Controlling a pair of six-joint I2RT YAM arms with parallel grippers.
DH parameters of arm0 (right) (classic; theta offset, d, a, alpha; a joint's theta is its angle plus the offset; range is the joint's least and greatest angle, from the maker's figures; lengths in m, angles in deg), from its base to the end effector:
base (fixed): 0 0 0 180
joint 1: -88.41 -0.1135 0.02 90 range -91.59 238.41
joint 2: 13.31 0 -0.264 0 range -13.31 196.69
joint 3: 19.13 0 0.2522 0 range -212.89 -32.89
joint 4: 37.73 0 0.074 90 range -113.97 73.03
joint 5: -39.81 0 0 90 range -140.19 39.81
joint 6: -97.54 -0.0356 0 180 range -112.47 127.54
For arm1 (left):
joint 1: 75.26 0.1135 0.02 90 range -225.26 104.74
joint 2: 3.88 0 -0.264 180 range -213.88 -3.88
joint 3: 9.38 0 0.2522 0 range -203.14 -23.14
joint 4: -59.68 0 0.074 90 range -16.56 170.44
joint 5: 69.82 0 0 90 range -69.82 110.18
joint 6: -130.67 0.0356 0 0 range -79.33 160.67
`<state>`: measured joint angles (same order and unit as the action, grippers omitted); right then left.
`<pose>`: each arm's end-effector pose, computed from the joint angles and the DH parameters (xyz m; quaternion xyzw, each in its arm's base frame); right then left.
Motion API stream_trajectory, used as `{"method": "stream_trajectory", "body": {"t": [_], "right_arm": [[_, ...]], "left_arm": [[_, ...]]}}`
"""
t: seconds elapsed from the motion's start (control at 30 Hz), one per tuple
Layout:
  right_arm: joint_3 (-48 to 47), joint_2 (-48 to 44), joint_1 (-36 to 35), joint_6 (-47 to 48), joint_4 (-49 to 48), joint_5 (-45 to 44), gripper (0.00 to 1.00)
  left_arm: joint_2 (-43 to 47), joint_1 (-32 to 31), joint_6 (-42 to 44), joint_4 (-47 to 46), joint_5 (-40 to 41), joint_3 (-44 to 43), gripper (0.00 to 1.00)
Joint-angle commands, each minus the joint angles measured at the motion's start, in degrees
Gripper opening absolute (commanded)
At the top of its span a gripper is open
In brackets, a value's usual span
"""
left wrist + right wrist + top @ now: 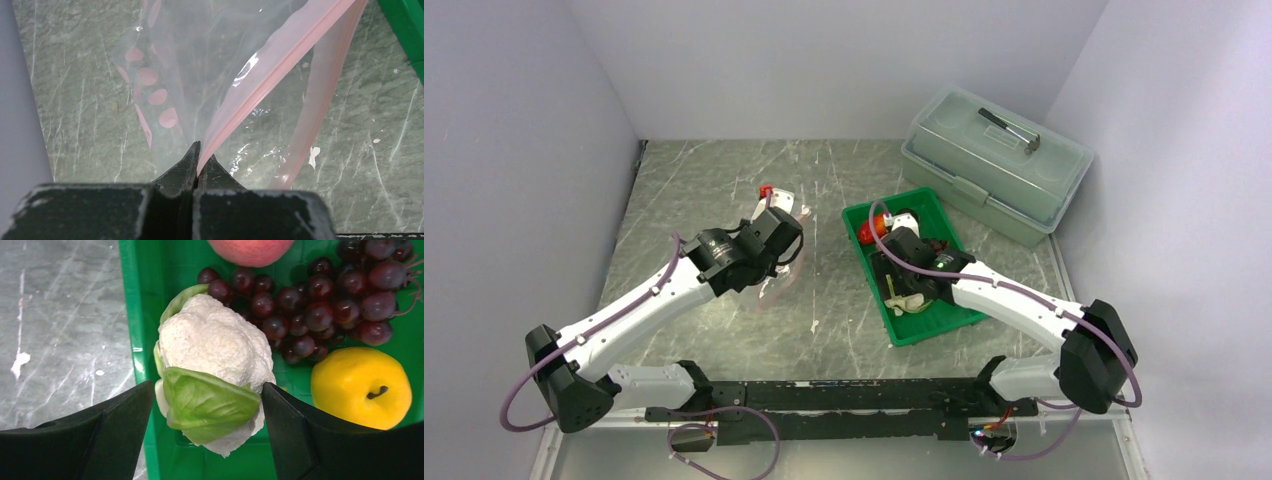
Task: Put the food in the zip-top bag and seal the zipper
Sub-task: Pick up the fake vegetable from the bin.
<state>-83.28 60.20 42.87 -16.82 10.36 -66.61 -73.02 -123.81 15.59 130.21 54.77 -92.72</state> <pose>0.1838 0.1729 0.2345 -0.1353 0.9413 0.0465 0.3059 0.1659 -0.1573 0.3361 0.1016 0.9123 0.0621 0.3919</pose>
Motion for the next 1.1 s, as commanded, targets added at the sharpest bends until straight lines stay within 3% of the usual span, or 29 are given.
{"method": "stream_trajectory", "body": {"t": [0.0,0.07,0.33,0.43,0.6,0.87,1.07], "right_arm": [[-0.28,0.61,0.10,-0.11,-0.08,-2.67,0.80],[-0.18,0.60,0.09,-0.29,0.08,-3.52,0.74],[-0.55,-0.90,0.09,-1.64,0.88,-5.63,0.23],[-1.05,-2.95,0.06,-1.68,1.45,-6.02,0.11],[-2.67,-6.95,0.10,-2.00,2.20,-5.25,0.07],[-4.55,-12.43,0.10,-2.49,3.98,-6.69,0.07],[-5.99,-16.32,0.10,-2.42,2.77,-3.11,0.09]], "left_arm": [[1.73,0.32,0.47,-1.43,-0.22,0.20,0.00],[1.74,0.37,0.39,-1.25,-0.23,0.15,0.00],[2.25,0.63,0.41,-1.19,-0.25,0.58,0.00],[2.56,0.65,0.38,-1.35,-0.20,0.84,0.00],[2.64,0.71,0.25,-1.46,-0.35,0.83,0.00],[2.37,0.73,0.12,-1.68,-0.90,0.77,0.00],[1.71,0.72,-0.01,-2.04,-2.08,0.43,0.00]]}}
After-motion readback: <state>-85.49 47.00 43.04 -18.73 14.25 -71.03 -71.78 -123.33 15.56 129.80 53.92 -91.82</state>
